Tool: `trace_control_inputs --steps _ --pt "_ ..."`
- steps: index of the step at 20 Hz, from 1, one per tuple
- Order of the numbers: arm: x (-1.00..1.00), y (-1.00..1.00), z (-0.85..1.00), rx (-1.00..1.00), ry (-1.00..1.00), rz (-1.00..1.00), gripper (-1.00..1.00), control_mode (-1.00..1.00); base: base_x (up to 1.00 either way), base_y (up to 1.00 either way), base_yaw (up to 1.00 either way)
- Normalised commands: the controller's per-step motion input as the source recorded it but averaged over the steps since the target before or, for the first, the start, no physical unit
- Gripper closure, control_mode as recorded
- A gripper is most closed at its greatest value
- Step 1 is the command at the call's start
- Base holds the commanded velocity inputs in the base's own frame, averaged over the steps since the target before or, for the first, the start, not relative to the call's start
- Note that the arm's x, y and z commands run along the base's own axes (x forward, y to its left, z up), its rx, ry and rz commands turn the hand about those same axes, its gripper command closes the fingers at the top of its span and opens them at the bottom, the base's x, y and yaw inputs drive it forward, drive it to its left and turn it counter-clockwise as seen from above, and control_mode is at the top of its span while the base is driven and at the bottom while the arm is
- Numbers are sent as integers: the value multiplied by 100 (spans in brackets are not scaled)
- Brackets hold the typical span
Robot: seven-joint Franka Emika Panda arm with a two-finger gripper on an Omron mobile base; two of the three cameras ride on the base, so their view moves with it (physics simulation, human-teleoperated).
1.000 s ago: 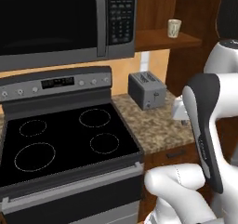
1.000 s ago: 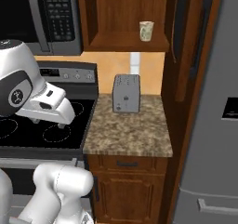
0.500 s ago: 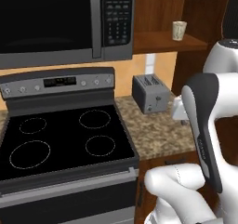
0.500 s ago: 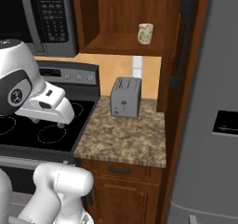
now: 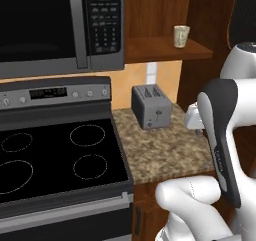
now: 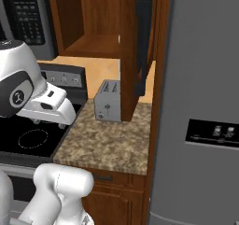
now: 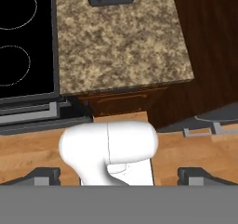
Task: Gather all objects into one cabinet and sort the glasses and bowls to opposite sides.
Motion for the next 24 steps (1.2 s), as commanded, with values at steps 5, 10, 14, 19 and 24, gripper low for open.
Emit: trace_control_inputs --steps 5,10,14,19,24 --pt "0 0 0 0 0 0 -100 100 44 -3 0" --pt "0 0 0 0 0 0 -100 100 42 0 -3" --pt "0 0 0 0 0 0 -100 100 44 0 -11" --pt "0 0 0 0 0 0 -100 100 38 4 -17" --pt "0 0 0 0 0 0 -100 100 21 22 -25"
